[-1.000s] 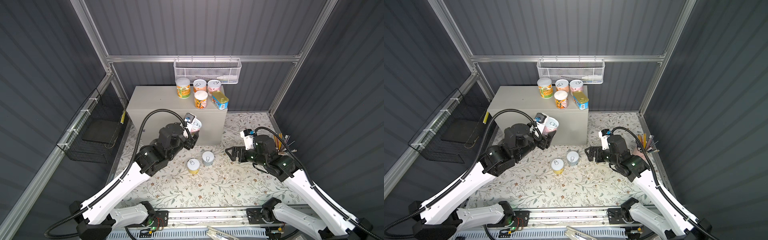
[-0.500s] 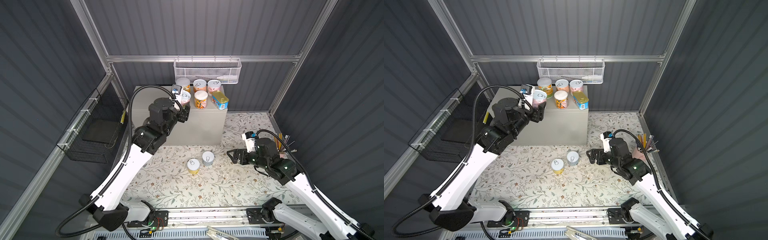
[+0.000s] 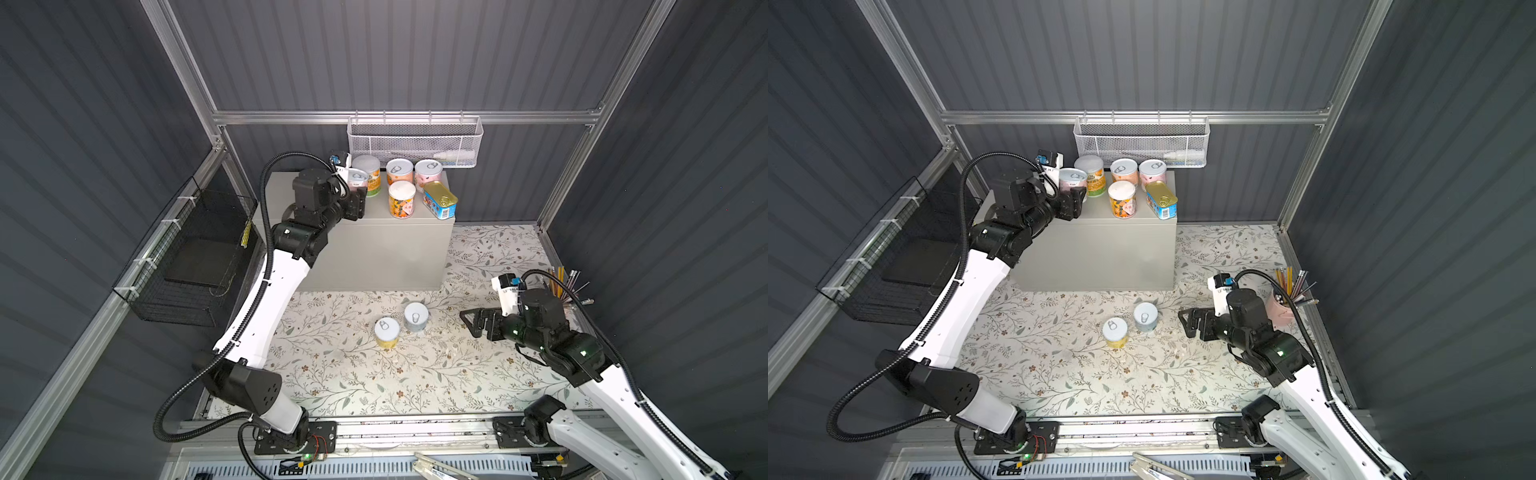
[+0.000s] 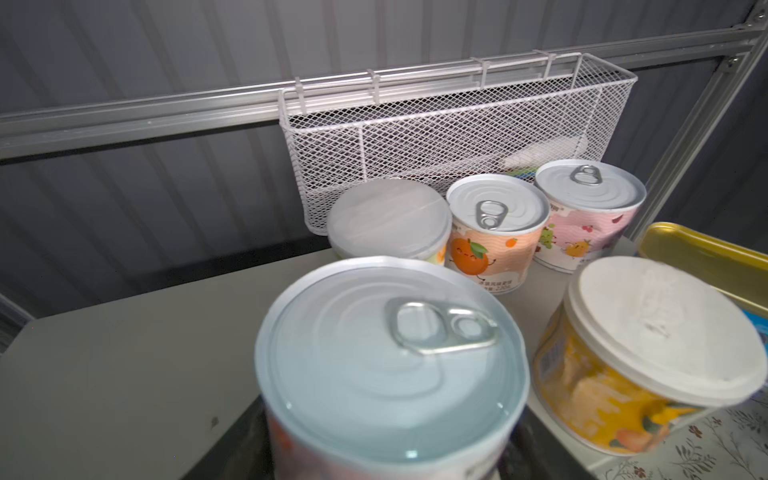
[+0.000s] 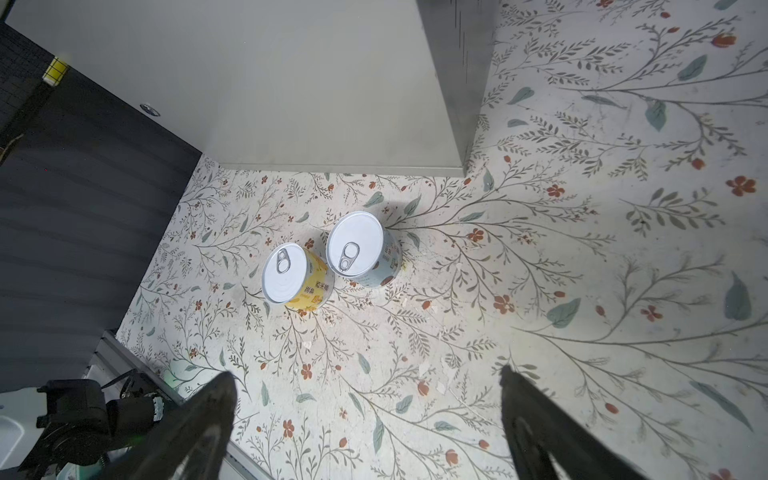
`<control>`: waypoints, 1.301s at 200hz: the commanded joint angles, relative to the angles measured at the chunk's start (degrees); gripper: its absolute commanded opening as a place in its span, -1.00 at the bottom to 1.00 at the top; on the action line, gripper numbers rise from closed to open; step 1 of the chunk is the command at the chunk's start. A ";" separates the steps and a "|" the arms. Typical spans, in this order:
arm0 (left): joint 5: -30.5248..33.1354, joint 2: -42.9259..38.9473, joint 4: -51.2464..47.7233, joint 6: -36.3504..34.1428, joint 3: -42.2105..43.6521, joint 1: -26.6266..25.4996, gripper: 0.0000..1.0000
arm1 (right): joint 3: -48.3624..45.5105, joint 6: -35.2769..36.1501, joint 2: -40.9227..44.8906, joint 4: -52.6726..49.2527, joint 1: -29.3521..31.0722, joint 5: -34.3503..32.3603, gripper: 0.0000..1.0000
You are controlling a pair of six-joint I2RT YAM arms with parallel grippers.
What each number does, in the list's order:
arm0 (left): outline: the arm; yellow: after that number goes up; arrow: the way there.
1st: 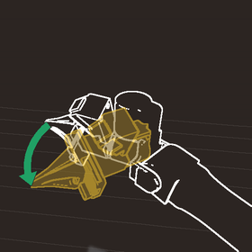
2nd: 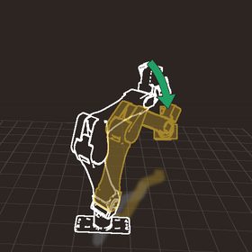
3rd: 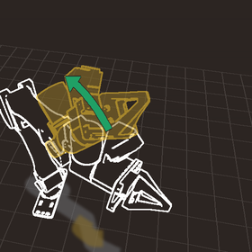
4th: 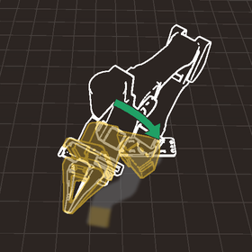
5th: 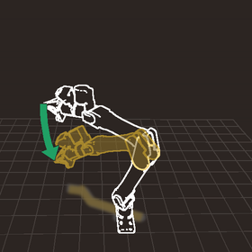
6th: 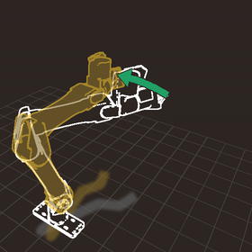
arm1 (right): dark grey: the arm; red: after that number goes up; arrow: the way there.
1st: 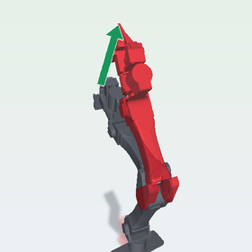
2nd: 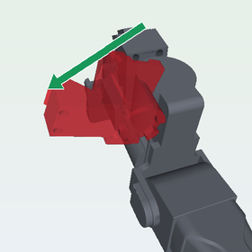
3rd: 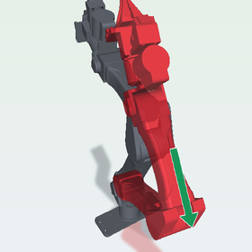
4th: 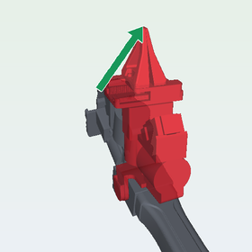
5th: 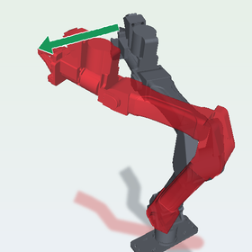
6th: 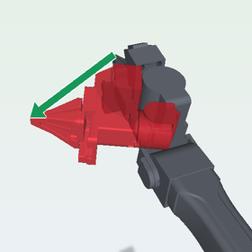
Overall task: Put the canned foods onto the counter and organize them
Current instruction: 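Carry the pink can with the left gripper up onto the cabinet top, then lower the pink can onto the cabinet top in front of the peach-print can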
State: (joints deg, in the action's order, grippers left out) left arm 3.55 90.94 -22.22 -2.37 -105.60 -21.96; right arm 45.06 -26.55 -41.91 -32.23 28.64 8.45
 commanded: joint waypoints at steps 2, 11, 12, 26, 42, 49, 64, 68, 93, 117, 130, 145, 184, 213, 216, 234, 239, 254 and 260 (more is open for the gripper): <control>-5.84 0.37 5.87 2.45 -2.27 0.60 -0.16 | -1.32 -1.38 1.96 -2.15 -0.23 -1.36 0.98; -6.86 0.55 6.91 3.18 -1.52 0.64 -0.16 | -1.70 -1.58 2.55 -2.30 -0.25 -1.48 0.98; -6.96 0.55 6.92 3.26 -1.44 0.66 -0.16 | -1.71 -1.63 2.54 -2.31 -0.21 -1.49 0.98; -8.21 1.11 7.72 3.94 -0.73 0.69 -0.16 | -2.20 -1.91 3.28 -2.66 -0.25 -1.79 0.98; -8.78 1.83 8.21 4.22 -0.15 0.69 -0.15 | -2.75 -2.19 3.96 -3.09 -0.20 -1.99 0.98; -8.93 2.01 8.69 4.22 0.41 0.69 -0.15 | -2.92 -2.31 4.18 -3.22 -0.28 -1.94 0.98; -9.14 1.92 10.75 4.36 2.20 0.69 -0.15 | -3.46 -2.69 4.78 -3.45 -0.24 -1.94 0.98; -9.17 1.88 11.31 4.54 2.73 0.69 -0.15 | -3.67 -2.81 4.94 -3.54 -0.33 -1.90 0.98; -9.87 2.30 12.63 5.33 3.78 0.69 -0.15 | -4.61 -3.33 6.09 -4.28 -0.29 -2.10 0.98; -9.77 2.42 13.25 5.45 4.97 0.69 -0.14 | -5.09 -3.39 6.89 -5.02 -0.30 -2.54 0.98; -9.70 2.47 13.19 5.43 5.45 0.69 -0.09 | -5.45 -3.51 7.10 -5.16 -0.29 -2.70 0.98; -9.41 2.68 12.71 5.83 5.45 0.69 0.31 | -5.73 -3.90 7.04 -5.15 -0.33 -2.53 0.98; -6.11 0.02 12.63 7.21 7.64 0.69 0.99 | -6.32 -4.68 6.62 -4.72 -0.27 -2.98 0.98; -3.94 -2.69 12.40 6.77 9.83 0.69 0.99 | -6.70 -5.38 5.83 -3.97 -0.27 -3.22 0.98; -3.78 -2.97 12.28 6.77 9.95 0.69 0.99 | -6.70 -5.50 5.72 -3.90 -0.29 -3.21 0.98; -3.85 -4.23 11.47 6.68 10.71 0.69 0.99 | -6.56 -6.23 4.67 -3.41 -0.29 -3.44 0.98; -3.84 -4.59 11.21 6.72 10.97 0.69 0.99 | -6.43 -6.44 4.28 -3.23 -0.34 -3.50 0.98; -3.86 -5.77 10.95 6.77 11.78 0.69 0.99 | -6.46 -6.98 3.47 -2.69 -0.33 -3.47 0.98; -3.79 -6.21 10.95 6.85 12.17 0.69 0.99 | -6.57 -7.03 3.25 -2.40 -0.30 -3.08 0.98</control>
State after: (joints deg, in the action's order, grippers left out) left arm -1.08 87.68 -11.07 3.73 -94.72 -21.65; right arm 39.00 -32.32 -37.87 -36.10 28.47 5.78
